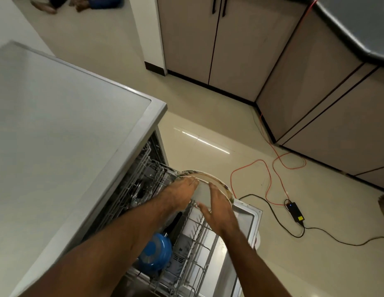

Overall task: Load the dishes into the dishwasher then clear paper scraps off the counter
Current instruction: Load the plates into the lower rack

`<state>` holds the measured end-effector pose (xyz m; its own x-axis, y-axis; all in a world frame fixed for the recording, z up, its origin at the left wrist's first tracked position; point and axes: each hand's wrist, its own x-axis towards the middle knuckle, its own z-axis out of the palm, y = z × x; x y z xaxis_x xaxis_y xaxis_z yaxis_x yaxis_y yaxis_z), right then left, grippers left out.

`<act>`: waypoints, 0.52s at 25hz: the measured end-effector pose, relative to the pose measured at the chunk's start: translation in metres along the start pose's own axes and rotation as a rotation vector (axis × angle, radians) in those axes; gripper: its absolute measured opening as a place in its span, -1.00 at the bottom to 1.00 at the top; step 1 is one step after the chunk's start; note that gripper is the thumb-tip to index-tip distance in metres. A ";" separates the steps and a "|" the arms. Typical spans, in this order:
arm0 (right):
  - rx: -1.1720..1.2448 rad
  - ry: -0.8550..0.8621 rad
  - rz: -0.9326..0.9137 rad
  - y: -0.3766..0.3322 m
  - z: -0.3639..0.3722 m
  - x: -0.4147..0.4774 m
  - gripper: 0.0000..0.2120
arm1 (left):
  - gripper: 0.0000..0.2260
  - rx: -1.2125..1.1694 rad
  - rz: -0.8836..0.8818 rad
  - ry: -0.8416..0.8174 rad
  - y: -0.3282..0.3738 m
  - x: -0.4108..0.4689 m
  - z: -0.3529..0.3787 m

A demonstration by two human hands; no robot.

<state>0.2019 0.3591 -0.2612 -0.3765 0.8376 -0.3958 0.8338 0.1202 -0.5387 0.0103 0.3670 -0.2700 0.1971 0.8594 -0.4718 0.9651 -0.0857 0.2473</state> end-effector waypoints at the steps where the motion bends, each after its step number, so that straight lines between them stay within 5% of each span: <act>1: -0.030 0.008 -0.060 -0.015 -0.005 -0.005 -0.19 | -0.19 0.033 0.036 0.004 0.002 -0.010 -0.009; 5: -0.063 0.023 -0.154 -0.077 -0.032 -0.039 -0.22 | -0.12 0.097 0.082 0.051 0.006 -0.067 -0.048; 13: -0.126 0.113 -0.427 -0.182 -0.052 -0.107 -0.28 | -0.36 0.162 0.048 0.258 -0.013 -0.222 -0.121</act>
<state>0.1115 0.2756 -0.0823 -0.6563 0.7511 -0.0711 0.6590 0.5249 -0.5387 -0.0674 0.2378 -0.0663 0.2132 0.9502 -0.2271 0.9747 -0.1909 0.1161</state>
